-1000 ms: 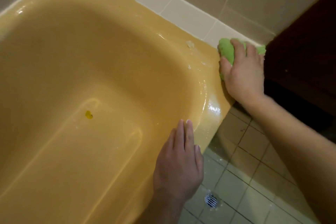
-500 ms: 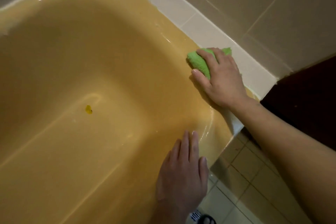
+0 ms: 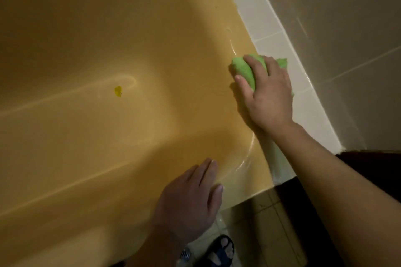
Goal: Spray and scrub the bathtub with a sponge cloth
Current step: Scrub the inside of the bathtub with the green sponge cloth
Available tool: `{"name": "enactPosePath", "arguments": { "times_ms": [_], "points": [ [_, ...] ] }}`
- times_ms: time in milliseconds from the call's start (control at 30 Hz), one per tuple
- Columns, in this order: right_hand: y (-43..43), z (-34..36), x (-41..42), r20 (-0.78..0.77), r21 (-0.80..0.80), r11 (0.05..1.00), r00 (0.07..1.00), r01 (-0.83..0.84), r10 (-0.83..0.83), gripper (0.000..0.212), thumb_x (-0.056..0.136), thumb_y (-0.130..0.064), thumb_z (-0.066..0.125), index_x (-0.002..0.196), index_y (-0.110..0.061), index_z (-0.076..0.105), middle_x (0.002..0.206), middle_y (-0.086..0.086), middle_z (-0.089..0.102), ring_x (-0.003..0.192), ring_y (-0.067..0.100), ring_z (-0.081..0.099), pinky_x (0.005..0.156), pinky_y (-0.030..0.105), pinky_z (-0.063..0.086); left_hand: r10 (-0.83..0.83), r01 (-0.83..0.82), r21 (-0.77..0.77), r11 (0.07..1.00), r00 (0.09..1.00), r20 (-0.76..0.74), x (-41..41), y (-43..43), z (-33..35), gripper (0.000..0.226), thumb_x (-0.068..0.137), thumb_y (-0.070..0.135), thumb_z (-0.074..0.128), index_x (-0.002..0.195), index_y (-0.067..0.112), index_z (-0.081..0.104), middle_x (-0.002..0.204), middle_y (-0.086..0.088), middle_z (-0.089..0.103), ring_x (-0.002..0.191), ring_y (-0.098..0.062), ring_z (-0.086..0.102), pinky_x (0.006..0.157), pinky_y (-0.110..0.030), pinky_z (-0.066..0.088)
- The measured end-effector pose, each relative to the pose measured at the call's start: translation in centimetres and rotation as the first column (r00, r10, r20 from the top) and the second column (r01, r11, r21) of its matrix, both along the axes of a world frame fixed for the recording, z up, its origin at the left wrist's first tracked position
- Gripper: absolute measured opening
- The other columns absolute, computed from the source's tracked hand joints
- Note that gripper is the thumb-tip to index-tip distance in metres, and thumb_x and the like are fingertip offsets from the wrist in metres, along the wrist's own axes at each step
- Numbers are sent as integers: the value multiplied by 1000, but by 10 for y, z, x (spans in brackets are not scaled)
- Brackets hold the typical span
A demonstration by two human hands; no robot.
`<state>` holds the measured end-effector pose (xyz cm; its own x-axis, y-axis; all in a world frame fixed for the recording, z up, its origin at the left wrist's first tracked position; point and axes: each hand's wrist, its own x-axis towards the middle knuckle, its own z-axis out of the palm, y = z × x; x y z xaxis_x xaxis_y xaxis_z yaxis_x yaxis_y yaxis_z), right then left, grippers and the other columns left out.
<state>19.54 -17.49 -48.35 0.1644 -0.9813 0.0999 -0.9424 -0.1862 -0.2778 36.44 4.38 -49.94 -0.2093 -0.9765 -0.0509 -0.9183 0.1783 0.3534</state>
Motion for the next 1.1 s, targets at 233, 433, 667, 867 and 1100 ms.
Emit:
{"name": "enactPosePath", "arguments": {
  "times_ms": [233, 433, 667, 867, 1100],
  "points": [
    [79, 1, 0, -192, 87, 931, 911, -353, 364, 37, 97, -46, 56, 129, -29, 66, 143, 9, 55, 145, 35, 40, 121, 56, 26, 108, -108, 7, 994, 993, 49, -3, -3, 2, 49, 100, 48, 42, 121, 18, 74, 114, 4, 76, 93, -18, 74, 62, -31, 59],
    [-35, -7, 49, -427, 66, 907, 810, -416, 403, 43, 97, -42, 59, 138, -29, 59, 153, 13, 45, 151, 38, 28, 125, 55, 17, 192, -193, 10, 981, 981, 12, -5, -3, 4, 36, 100, 44, 43, 107, 22, 71, 95, 7, 73, 77, -20, 69, 55, -36, 56],
    [52, 4, 13, -269, 44, 930, 892, -366, 364, 47, 89, -37, 66, 134, -25, 60, 145, 14, 51, 145, 39, 37, 121, 56, 27, 235, -236, -30, 971, 971, -38, -7, -2, 0, 32, 100, 42, 45, 93, 22, 69, 81, 5, 68, 71, -22, 66, 52, -36, 48],
    [-9, 6, 13, -135, -70, 949, 945, -309, 298, 51, 94, -42, 61, 141, -24, 56, 143, 17, 51, 129, 37, 49, 110, 52, 42, 215, -219, -107, 970, 975, -47, -10, -3, -10, 32, 99, 42, 46, 92, 21, 69, 79, 4, 67, 69, -23, 64, 52, -38, 49],
    [42, 2, -6, 11, -84, 984, 987, -156, 158, 49, 94, -38, 62, 138, -20, 59, 140, 19, 52, 126, 39, 51, 109, 52, 42, 275, -275, -152, 949, 961, -24, -16, -7, -7, 26, 96, 37, 49, 81, 22, 64, 71, 6, 60, 69, -22, 61, 49, -36, 44]
  ]
}}
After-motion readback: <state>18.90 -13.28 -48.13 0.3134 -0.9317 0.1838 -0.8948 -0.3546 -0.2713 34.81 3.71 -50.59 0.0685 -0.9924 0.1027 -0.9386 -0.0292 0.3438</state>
